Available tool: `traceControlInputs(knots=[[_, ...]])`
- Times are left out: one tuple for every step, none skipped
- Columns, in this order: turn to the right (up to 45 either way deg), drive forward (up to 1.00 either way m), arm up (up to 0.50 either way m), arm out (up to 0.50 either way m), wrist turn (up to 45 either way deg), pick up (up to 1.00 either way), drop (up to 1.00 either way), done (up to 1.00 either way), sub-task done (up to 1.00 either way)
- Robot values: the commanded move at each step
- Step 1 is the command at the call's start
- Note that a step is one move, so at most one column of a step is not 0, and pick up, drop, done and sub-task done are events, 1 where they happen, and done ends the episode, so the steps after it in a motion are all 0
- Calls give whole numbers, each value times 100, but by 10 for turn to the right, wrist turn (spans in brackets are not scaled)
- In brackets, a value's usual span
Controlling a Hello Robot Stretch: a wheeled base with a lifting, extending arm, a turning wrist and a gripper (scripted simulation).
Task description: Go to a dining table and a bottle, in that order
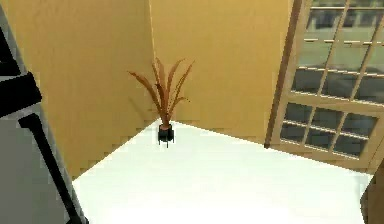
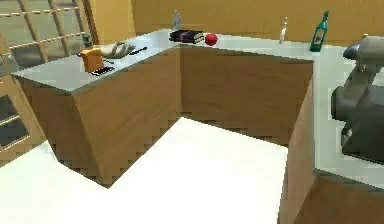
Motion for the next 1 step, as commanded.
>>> traceControlInputs(knots=[[450,0,0,0,0,0,0,0,0]])
